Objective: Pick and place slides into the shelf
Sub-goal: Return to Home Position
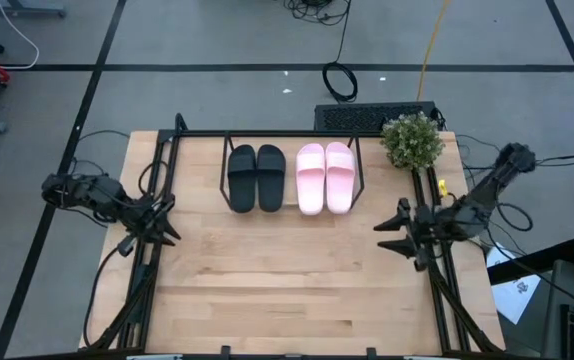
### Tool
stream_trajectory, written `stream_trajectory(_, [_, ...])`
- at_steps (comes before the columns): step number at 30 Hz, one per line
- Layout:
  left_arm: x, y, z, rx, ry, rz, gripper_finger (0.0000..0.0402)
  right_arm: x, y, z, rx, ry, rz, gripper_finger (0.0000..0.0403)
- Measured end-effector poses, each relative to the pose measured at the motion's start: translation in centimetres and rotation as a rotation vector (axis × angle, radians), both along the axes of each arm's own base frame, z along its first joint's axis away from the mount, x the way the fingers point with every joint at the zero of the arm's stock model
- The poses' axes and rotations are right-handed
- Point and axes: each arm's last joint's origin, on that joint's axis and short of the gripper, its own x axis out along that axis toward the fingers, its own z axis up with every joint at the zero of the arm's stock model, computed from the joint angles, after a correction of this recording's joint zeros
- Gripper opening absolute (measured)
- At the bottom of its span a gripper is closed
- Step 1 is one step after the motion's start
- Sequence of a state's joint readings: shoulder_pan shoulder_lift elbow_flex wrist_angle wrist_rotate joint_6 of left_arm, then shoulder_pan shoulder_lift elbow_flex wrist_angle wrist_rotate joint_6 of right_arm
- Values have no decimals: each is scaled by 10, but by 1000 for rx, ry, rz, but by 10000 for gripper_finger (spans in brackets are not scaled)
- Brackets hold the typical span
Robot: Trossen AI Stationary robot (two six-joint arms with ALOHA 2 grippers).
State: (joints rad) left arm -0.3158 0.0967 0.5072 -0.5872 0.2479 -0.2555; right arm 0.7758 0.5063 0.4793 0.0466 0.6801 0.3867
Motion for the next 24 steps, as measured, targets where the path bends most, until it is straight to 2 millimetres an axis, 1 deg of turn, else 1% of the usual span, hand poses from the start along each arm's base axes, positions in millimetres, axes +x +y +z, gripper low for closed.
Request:
stream_trajectory(4, [1, 1, -1, 10, 7, 38, 86, 7, -17, -2, -7, 29, 9, 196])
stream_trajectory(7, [4, 0, -9, 12, 30, 44, 86, 7, -29, 1, -38, 3, 43, 196])
stream_trajectory(9, [6, -1, -11, 25, 12, 40, 86, 5, -37, 4, -55, -28, 49, 196])
stream_trajectory(13, [10, -2, -14, 45, -19, 36, 86, -6, -50, 7, -69, -66, 50, 196])
stream_trajectory(16, [15, -3, -20, 51, -50, 34, 86, -17, -55, 7, -66, -84, 67, 196])
stream_trajectory(20, [23, -6, -32, 41, -61, 34, 86, -28, -59, 3, -46, -81, 62, 196])
stream_trajectory(24, [29, -8, -43, 41, -85, 33, 86, -27, -58, -14, -19, -73, 66, 196])
